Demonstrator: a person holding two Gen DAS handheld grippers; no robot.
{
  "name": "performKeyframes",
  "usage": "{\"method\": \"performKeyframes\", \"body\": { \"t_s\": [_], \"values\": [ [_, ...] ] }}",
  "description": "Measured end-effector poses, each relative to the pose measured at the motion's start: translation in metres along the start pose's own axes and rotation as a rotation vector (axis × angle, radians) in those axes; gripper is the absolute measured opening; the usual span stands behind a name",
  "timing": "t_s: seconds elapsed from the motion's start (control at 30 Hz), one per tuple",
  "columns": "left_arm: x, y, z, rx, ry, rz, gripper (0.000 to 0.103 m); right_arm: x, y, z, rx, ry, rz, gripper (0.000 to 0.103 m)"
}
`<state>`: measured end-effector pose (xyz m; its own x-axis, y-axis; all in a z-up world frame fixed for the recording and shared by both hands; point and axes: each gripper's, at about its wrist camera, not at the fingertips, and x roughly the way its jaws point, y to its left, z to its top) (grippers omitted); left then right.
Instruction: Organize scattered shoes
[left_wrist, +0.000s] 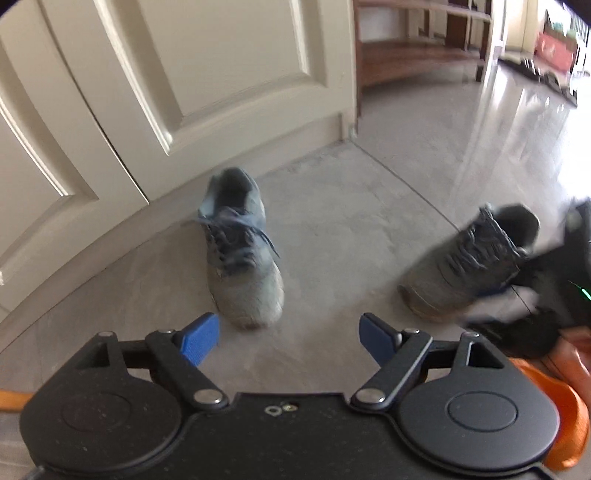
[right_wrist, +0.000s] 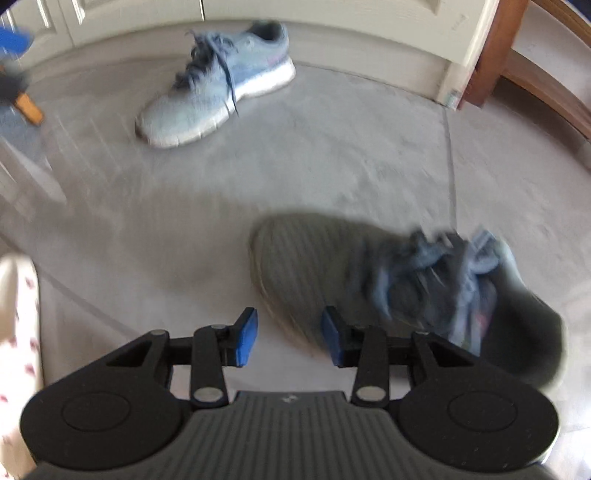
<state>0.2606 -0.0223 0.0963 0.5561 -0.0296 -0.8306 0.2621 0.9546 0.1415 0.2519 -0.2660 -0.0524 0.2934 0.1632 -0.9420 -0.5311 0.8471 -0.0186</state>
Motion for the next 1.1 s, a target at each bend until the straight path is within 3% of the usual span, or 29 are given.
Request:
{"method": "performKeyframes", "body": {
  "t_s": [0.07, 0.17, 0.27, 0.37, 0.5, 0.6, 0.7, 0.77, 0.83, 0.93, 1.1],
  "values": [
    [0.018, 0.019, 0.0, -0.045, -0.033, 0.002, 0.083, 0.0, -0.008, -0.011, 0.03, 0.042, -0.039, 0.043],
    [0.049, 0.049, 0.009, -0.075, -0.095, -0.005, 0.079, -0.027, -0.014, -0.014, 0.071, -0.04, 0.041, 0.043],
    [0.071, 0.059, 0.027, -0.02, -0.137, -0.077, 0.075, -0.044, -0.013, 0.009, 0.161, -0.113, 0.104, 0.046],
    [0.091, 0.054, 0.048, 0.062, -0.166, -0.108, 0.075, -0.039, -0.006, 0.045, 0.212, -0.113, 0.1, 0.053],
    [0.135, 0.049, 0.072, 0.08, -0.102, -0.055, 0.075, -0.026, 0.008, 0.075, 0.212, -0.105, 0.028, 0.053],
    [0.157, 0.049, 0.076, 0.083, -0.083, -0.117, 0.073, -0.026, 0.016, 0.083, 0.244, -0.124, -0.002, 0.053],
    [0.182, 0.044, 0.078, 0.07, -0.018, -0.162, 0.058, -0.036, 0.013, 0.072, 0.331, -0.181, -0.051, 0.054],
    [0.195, 0.04, 0.077, 0.062, 0.011, -0.167, 0.022, -0.045, 0.003, 0.057, 0.413, -0.206, -0.072, 0.054],
    [0.194, 0.038, 0.076, 0.035, 0.008, -0.209, 0.007, -0.057, -0.011, 0.036, 0.485, -0.213, -0.092, 0.054],
    [0.193, 0.044, 0.074, -0.084, 0.052, -0.364, 0.006, -0.07, -0.034, 0.013, 0.53, -0.191, -0.13, 0.054],
    [0.177, 0.023, 0.052, -0.135, 0.118, -0.517, 0.007, -0.075, -0.066, 0.001, 0.602, -0.215, -0.111, 0.054]
  ]
}}
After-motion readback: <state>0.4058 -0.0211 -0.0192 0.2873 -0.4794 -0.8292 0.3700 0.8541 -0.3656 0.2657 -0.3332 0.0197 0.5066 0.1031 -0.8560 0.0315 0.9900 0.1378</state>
